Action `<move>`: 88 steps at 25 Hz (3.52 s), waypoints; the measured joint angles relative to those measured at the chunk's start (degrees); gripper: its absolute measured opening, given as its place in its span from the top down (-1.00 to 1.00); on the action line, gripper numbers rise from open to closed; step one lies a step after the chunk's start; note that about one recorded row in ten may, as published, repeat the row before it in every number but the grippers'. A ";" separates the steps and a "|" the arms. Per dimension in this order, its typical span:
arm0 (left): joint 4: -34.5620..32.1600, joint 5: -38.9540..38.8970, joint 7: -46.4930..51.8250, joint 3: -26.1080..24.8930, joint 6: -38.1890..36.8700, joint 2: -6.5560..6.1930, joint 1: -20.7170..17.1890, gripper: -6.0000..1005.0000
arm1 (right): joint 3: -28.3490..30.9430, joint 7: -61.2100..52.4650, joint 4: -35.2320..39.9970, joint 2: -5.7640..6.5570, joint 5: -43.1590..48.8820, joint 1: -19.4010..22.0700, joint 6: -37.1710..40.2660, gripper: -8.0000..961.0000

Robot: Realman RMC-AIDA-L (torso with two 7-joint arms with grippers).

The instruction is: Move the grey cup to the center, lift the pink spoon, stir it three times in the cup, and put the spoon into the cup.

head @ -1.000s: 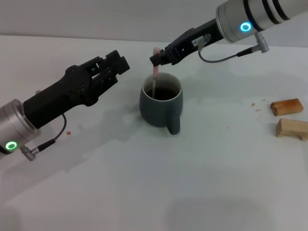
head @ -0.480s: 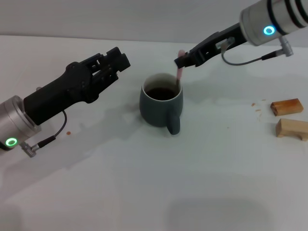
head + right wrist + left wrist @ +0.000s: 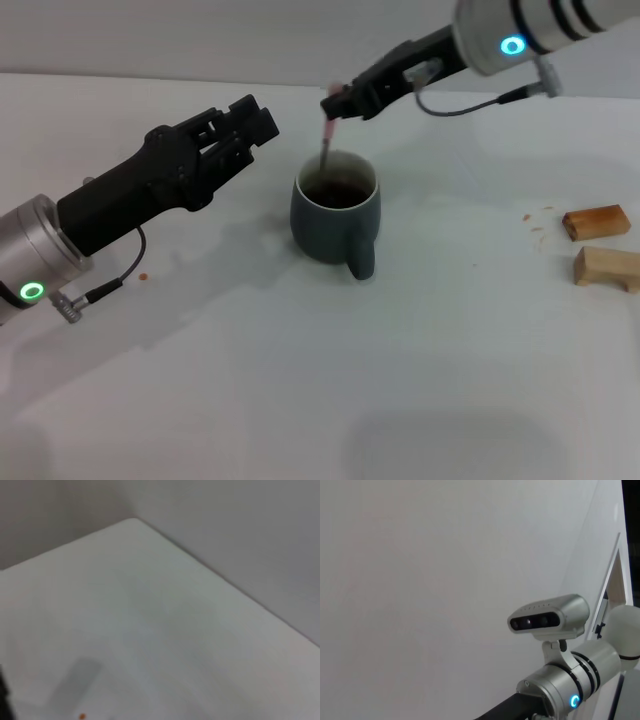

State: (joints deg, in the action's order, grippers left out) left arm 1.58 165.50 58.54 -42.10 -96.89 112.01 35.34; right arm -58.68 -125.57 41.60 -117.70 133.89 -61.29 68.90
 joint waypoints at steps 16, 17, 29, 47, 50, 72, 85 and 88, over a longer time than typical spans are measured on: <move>-0.15 0.00 0.15 0.88 1.12 0.44 0.58 0.30 | -0.30 0.39 3.42 0.77 0.04 3.84 7.38 0.80; -0.13 0.00 0.19 0.88 1.12 0.46 0.62 0.30 | -0.30 0.25 3.74 1.05 0.05 4.25 7.37 0.80; 0.20 0.00 0.83 0.88 0.99 0.68 0.90 0.30 | -0.50 1.54 3.50 1.89 -1.31 1.88 3.09 0.80; 0.35 0.00 1.00 0.88 0.68 0.55 0.22 0.30 | -1.60 0.65 9.06 -0.65 -0.84 4.34 9.79 0.80; 0.35 0.00 1.18 0.88 0.63 0.51 0.43 0.30 | -1.12 0.13 10.89 -0.64 -0.80 7.35 9.64 0.80; 0.54 -0.09 2.56 0.58 -0.68 0.76 0.39 0.30 | 2.17 0.55 15.15 -0.58 -1.15 12.57 6.56 0.47; 0.53 -0.39 2.17 -4.15 -6.84 0.24 -2.15 0.30 | 4.72 10.90 27.27 -1.40 -14.65 29.70 1.84 0.15; 0.53 -0.41 -1.14 -8.75 -9.67 0.39 -4.98 0.30 | 8.60 21.28 26.71 -1.64 -23.50 36.01 0.34 0.14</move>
State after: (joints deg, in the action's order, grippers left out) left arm 2.11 165.09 57.40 -50.85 -106.56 112.40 30.37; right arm -50.09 -104.29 68.31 -119.33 110.39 -25.29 69.24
